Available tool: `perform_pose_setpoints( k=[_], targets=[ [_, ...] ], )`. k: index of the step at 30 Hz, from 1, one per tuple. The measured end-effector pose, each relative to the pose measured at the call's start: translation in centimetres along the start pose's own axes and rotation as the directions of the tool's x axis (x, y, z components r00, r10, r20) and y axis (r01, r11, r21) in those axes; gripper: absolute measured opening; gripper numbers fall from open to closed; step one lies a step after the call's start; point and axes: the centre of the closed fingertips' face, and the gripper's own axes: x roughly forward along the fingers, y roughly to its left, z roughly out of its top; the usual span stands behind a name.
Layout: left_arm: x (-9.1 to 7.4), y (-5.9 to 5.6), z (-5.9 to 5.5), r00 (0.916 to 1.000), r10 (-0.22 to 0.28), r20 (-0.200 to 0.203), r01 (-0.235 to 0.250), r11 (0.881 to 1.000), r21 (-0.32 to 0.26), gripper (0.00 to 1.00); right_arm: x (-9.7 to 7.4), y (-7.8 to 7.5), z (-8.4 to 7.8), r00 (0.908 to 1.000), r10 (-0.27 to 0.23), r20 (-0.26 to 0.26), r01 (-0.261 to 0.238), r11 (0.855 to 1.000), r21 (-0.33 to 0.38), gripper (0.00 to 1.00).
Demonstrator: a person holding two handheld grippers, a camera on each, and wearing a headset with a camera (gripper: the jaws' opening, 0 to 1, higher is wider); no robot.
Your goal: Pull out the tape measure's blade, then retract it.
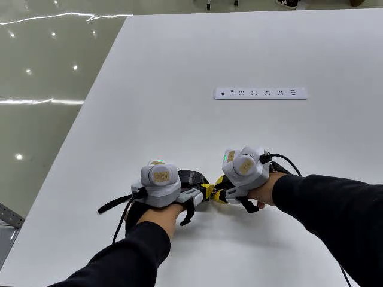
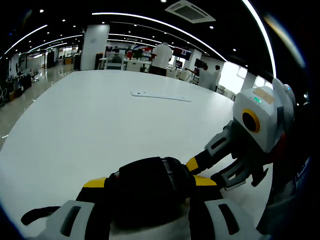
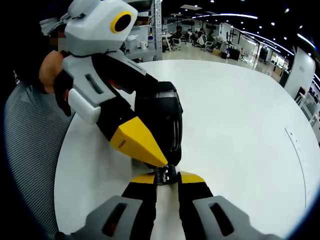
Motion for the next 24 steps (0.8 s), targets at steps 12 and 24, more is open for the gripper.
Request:
perform_pose_setpoints(
  k=[12,24],
  targets=[
    [0.0,0.1,0.0,0.9999,-0.013,0.002,0.013,1.000,-0.014,0.59,-0.1,0.2,-0.2,0.9999,0.009,0.008,-0.009,1.000,0.010,0.10],
    [0.0,0.0,0.0,0.9999,-0.012,-0.003,0.012,1.000,-0.012,0.59,0.4,0.1,0.6,0.9996,0.014,0.026,-0.014,1.000,0.011,0.10]
  ],
)
